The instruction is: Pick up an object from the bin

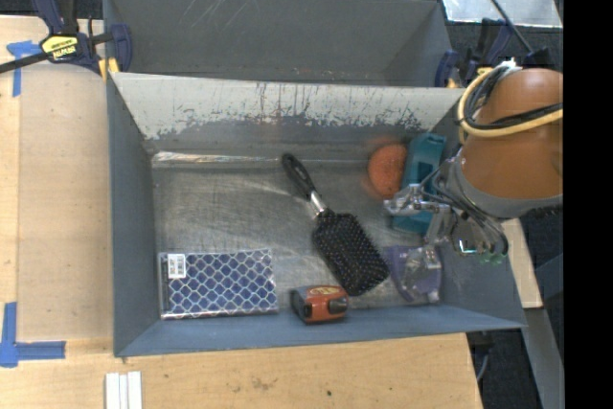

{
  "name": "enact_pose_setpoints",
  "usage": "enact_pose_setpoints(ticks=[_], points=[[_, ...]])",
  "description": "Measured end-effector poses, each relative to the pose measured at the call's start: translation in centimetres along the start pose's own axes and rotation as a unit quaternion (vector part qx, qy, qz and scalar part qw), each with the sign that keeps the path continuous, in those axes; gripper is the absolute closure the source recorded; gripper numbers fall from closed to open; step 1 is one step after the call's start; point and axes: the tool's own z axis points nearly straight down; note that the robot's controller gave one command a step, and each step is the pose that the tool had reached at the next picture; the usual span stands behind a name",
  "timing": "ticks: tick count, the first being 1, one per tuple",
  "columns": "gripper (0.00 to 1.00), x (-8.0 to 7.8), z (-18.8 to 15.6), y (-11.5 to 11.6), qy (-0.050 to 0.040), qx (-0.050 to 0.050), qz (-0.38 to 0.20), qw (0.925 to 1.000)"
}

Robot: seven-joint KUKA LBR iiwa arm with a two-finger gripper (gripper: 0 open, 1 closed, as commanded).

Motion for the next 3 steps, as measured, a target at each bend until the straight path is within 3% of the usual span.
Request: enact_pose_setpoints(ticks=[1, 2, 3], points=[[0.00, -0.2, -0.4, 0.0, -0.0042, 0.000, -0.001, 1.0000], [0.00, -0.9, 4.7, 1.4, -0.0077, 0.000, 0.027, 0.9996], [0.00, -3.8, 10.3, 4.4, -0.0048, 0.002, 0.020, 0.9998]])
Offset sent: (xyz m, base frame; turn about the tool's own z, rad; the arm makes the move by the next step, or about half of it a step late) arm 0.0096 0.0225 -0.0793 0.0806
